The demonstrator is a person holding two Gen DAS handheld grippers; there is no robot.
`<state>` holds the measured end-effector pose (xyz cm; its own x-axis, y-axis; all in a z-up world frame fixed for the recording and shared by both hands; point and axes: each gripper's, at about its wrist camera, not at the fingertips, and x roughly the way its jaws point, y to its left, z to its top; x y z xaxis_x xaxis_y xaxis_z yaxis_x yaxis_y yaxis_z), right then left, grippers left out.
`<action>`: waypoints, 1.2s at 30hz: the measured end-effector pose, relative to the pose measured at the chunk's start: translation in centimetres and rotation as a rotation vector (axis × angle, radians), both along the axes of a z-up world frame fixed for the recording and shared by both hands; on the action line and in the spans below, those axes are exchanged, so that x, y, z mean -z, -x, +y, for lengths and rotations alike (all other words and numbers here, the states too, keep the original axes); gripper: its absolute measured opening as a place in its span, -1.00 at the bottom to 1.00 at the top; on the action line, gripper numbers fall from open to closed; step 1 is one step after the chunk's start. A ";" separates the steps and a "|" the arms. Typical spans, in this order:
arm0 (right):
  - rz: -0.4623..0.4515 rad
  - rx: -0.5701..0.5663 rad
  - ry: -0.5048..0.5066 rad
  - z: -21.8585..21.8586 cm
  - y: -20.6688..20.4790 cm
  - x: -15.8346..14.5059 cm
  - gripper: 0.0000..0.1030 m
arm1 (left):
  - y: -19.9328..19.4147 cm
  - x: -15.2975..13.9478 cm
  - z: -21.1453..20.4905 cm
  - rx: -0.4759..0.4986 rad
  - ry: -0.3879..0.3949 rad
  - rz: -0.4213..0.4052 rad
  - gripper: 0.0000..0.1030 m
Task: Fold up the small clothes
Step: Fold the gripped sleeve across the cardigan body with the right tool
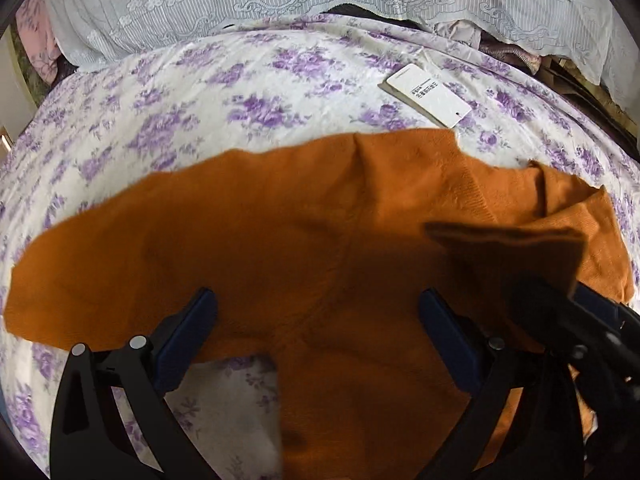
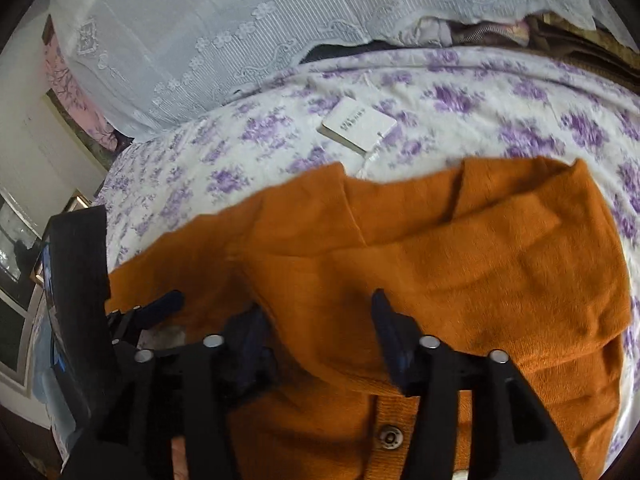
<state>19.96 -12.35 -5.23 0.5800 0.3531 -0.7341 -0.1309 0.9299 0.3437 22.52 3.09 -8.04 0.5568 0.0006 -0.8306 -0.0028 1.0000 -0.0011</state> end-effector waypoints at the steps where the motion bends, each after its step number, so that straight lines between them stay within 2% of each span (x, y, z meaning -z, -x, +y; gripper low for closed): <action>1: -0.016 -0.008 -0.004 -0.3 0.5 -0.5 0.06 | 0.1 -0.2 0.0 -0.001 -0.001 -0.007 0.92; 7: -0.168 -0.092 0.001 -2.8 4.2 -4.1 0.06 | 0.6 -2.0 0.9 -0.031 0.021 -0.067 0.92; 10: -0.204 -0.042 0.045 -4.4 4.9 -4.8 0.06 | 1.1 -2.4 1.6 -0.050 0.040 -0.075 0.92; 12: -0.193 0.002 0.098 -5.7 4.4 -4.4 -0.14 | 1.8 -3.0 2.1 -0.080 0.029 -0.101 0.92; 13: -0.170 0.027 0.100 -6.9 3.8 -3.8 -0.49 | 2.2 -3.4 2.4 -0.096 0.026 -0.123 0.92; 14: -0.131 0.055 0.082 -8.1 3.1 -3.1 -0.75 | 2.6 -4.1 2.7 -0.112 0.029 -0.155 0.92; 17: -0.035 0.143 0.002 -12.2 1.6 -0.6 -0.84 | 3.6 -5.4 2.9 -0.099 0.055 -0.204 0.92; 19: 0.011 0.198 0.016 -14.2 1.2 1.0 -0.85 | 3.4 -5.1 1.7 -0.034 0.056 -0.179 0.92; 20: 0.045 0.216 0.014 -15.3 0.9 2.2 -1.00 | 3.2 -4.4 0.9 -0.005 0.044 -0.159 0.92; 22: 0.057 0.215 -0.083 -16.9 1.1 3.9 -1.00 | 2.2 -1.7 -1.4 0.051 -0.035 -0.091 0.92; 24: 0.057 0.217 -0.116 -17.5 1.6 4.0 -1.00 | 1.5 0.6 -2.8 0.060 -0.118 -0.033 0.92; 26: 0.029 0.227 -0.094 -17.5 1.9 2.9 -1.00 | 1.5 0.5 -2.7 0.055 -0.116 -0.051 0.92; 29: -0.044 0.245 -0.064 -17.6 1.1 0.6 -0.93 | 1.5 -0.8 -2.2 0.045 -0.072 -0.082 0.92; 32: -0.017 0.249 -0.075 -17.9 -1.6 0.4 -0.93 | 0.7 -1.8 -2.3 0.048 -0.046 -0.097 0.92; 34: 0.040 0.274 -0.021 -17.8 -3.7 1.8 -0.98 | -0.3 -1.0 -2.8 0.071 -0.058 -0.053 0.92; 36: 0.077 0.291 -0.044 -18.2 -4.3 3.6 -1.00 | -1.3 1.6 -3.5 0.097 -0.069 0.024 0.92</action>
